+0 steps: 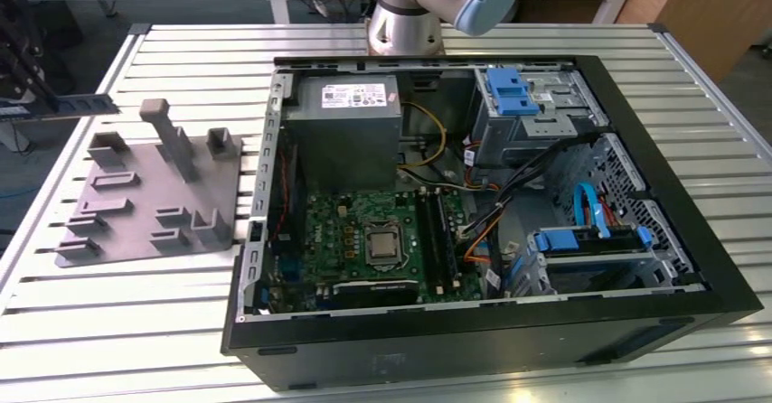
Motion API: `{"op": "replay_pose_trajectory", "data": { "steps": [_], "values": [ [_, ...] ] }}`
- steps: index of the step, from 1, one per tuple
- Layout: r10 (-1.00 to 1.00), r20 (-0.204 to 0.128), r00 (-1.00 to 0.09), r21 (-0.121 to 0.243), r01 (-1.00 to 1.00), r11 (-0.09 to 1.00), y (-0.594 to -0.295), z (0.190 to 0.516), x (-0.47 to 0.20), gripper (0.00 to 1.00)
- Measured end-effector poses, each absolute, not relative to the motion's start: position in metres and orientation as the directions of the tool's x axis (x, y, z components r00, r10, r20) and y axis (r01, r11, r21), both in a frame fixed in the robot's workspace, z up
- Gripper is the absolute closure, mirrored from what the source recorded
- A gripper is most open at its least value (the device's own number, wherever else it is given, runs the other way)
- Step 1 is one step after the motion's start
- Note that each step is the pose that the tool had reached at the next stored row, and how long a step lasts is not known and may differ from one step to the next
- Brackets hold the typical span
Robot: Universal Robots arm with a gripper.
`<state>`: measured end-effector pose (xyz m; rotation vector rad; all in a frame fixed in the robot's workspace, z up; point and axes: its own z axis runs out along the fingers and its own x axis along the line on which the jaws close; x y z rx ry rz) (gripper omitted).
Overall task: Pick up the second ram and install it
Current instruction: 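Pick up the second ram and move it above second insertion slot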
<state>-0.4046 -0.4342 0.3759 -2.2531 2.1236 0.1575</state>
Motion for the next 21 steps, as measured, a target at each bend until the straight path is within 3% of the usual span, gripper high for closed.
{"op": "replay_pose_trajectory", "data": {
  "steps": [21],
  "values": [
    [-0.993,-0.103,0.057,0.04,-0.997,-0.061,-0.434,0.394,-0.404,0.86]
  ]
}}
